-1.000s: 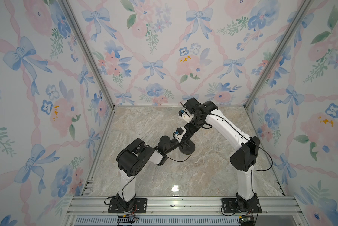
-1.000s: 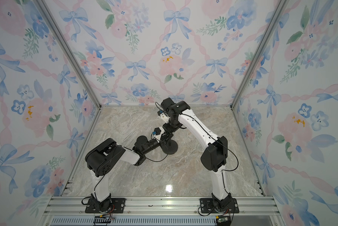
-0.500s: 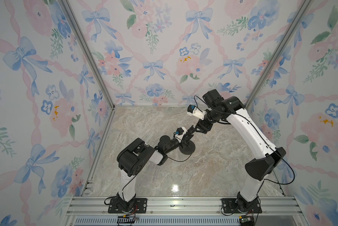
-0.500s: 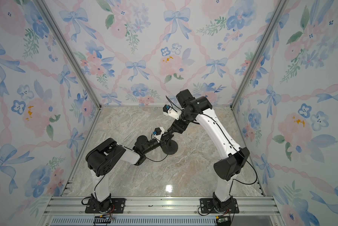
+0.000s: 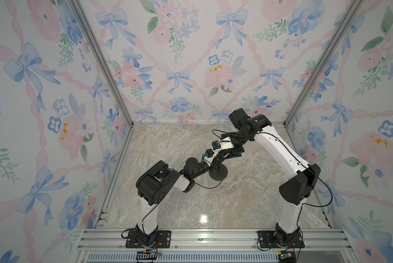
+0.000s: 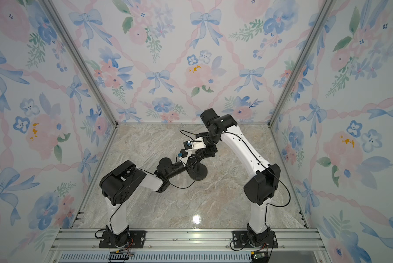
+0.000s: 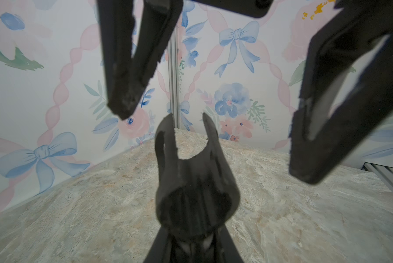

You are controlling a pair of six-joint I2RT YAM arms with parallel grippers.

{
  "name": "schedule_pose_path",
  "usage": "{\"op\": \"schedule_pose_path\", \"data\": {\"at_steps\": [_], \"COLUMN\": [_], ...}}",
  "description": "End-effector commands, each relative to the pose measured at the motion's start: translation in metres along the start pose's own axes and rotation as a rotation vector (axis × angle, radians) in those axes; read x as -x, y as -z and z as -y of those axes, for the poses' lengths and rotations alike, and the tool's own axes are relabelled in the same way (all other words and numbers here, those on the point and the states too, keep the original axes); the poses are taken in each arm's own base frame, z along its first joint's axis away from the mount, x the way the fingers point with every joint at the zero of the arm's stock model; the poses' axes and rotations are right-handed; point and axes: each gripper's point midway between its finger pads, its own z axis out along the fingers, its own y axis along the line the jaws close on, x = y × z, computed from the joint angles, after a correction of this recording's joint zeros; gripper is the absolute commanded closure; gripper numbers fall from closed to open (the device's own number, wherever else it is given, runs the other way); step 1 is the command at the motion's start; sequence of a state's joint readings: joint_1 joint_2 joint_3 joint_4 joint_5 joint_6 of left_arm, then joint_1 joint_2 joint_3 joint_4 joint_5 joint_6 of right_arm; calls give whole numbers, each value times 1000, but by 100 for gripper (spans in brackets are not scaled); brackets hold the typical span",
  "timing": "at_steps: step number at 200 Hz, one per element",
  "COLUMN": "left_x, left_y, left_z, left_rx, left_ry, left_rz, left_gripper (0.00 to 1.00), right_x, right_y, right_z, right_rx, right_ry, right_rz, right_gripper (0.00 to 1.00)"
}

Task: Assemble a microphone stand
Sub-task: Screw the microphone stand pole into the microphone stand base.

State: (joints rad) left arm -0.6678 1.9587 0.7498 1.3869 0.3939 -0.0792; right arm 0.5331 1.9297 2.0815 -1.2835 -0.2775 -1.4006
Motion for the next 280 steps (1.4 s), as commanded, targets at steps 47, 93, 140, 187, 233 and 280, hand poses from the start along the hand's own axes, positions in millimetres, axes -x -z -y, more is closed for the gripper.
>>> {"op": "schedule_pose_path", "data": {"at_steps": [47,93,140,187,233,280], "left_x": [-13,-15,-13,-15,-9,-7], "left_y": [1,1,2,5,9,12], "left_z": [12,11,6,1,-1,-2], "left_rx": [-50,-44,-28,-8,3,12], "left_ry": [24,28,34,58,49,47], "left_rz": [-45,-49,-47,-51,-45,-41], "left_gripper": [100,93,85,79,76,61], "right_x": [-3,0,6,21,25,22], "right_y": [-22,-28,-35,-49,-51,-63], "right_z": [-12,-26,-24,-21,-24,-42], "right_rx": [126,193,168,153,162,189], "right_ry": [-2,-85,-178,-304,-486,-716], "right_rz": [-34,-41,-69,-129,-172,-283], "right_gripper": [46,64,65,64,68,73]}}
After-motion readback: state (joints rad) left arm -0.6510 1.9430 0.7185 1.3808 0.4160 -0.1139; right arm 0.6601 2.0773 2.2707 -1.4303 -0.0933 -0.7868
